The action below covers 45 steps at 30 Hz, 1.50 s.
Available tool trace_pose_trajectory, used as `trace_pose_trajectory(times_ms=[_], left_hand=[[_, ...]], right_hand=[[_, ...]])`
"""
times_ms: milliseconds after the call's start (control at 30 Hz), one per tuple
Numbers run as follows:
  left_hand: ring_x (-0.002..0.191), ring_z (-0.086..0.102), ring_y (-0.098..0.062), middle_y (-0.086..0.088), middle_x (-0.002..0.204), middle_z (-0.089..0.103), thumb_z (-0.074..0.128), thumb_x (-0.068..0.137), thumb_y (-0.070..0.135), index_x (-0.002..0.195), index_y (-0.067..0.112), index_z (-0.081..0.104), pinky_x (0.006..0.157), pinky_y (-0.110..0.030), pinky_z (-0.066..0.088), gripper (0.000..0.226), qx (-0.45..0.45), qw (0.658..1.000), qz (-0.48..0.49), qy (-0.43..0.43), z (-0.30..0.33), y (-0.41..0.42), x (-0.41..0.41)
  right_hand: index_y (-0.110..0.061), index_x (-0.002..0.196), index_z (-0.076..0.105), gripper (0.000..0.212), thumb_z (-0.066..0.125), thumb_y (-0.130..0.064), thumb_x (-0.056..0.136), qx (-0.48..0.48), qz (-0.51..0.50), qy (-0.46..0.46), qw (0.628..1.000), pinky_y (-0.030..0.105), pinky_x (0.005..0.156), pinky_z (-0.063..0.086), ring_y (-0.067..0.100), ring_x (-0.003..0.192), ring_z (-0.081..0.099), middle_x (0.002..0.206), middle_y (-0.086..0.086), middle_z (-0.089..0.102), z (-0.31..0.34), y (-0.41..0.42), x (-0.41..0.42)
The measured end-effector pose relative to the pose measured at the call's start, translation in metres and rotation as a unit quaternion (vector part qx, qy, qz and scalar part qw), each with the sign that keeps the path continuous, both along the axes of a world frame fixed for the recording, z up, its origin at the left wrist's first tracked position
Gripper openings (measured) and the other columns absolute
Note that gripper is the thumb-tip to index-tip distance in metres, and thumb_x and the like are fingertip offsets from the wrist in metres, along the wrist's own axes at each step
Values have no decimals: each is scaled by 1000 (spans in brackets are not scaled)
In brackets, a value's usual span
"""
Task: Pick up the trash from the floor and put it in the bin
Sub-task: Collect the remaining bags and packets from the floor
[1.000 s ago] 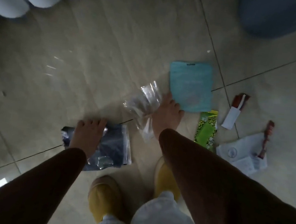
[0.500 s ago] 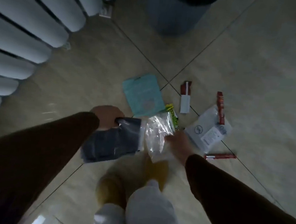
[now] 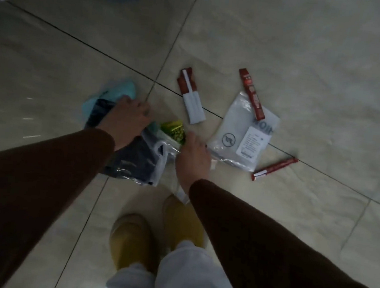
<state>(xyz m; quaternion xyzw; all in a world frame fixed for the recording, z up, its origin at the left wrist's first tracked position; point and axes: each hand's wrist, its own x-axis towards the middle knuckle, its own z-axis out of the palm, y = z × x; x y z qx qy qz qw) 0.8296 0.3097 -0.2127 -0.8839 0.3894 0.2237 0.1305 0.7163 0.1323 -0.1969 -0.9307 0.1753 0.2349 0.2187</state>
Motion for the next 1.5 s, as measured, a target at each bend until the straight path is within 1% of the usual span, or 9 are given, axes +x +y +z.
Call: trace_pose_trajectory(times_ms=[100,267,433,700,867,1100,1267,1400,1500], left_hand=[[92,58,-32,-12,99,67,70,65,7,131,14,36,84,-44,33,75,-4,998,65,12,5,8,-6],[106,52,-25,-1,106,64,64,78,20,101,21,68,91,-38,35,24,14,996,4,84,44,4,5],[104,58,-23,-5,115,62,58,86,12,105,14,69,88,-34,46,22,-29,984,-27,171,78,-47,34],[142,25,-26,0,158,26,60,88,8,122,16,67,107,-46,39,35,29,986,-61,152,37,-135,78],[117,44,-33,-6,128,50,65,77,10,107,22,71,99,-44,35,33,10,991,-129,28,8,-139,62],[90,57,-32,-13,98,64,61,69,-3,113,16,51,81,-41,34,49,-81,994,-40,66,45,-118,52],[86,64,-30,-5,91,70,59,77,29,78,29,53,74,-33,43,6,-15,986,30,166,90,-116,69],[85,64,-28,-6,93,70,53,82,41,94,24,68,80,-39,54,26,29,968,86,235,92,-116,75],[89,64,-26,-2,99,71,54,83,40,101,30,67,84,-39,53,24,-9,962,124,243,79,-117,67]], right_hand=[[-20,131,54,38,54,-7,96,20,-29,-16,999,39,100,48,26,116,61,127,5,65,9,-6,-4],[-12,120,70,28,56,-20,97,9,5,10,1000,36,91,48,29,112,57,114,8,69,42,-53,-19],[-2,73,69,35,60,-36,72,107,-309,-5,945,38,59,52,35,73,67,78,15,67,73,-125,-33],[-9,134,65,58,64,-43,87,13,-545,99,832,42,99,44,45,123,46,132,22,49,-1,-213,-39],[-9,130,64,48,67,-19,84,34,-547,85,832,50,98,57,42,112,64,126,18,63,-33,-217,-34],[-22,109,43,28,61,-27,88,61,-402,-19,914,34,63,49,26,75,66,83,-7,62,43,-218,-36],[-15,98,70,27,62,-38,87,104,-235,-49,965,30,58,36,27,76,64,82,2,68,78,-205,25],[-14,117,77,37,68,-35,89,31,-20,1,999,38,98,47,38,127,50,136,13,62,59,-191,79],[-23,136,66,47,68,-37,91,-30,47,75,996,56,121,28,39,155,21,164,9,34,33,-187,98]])
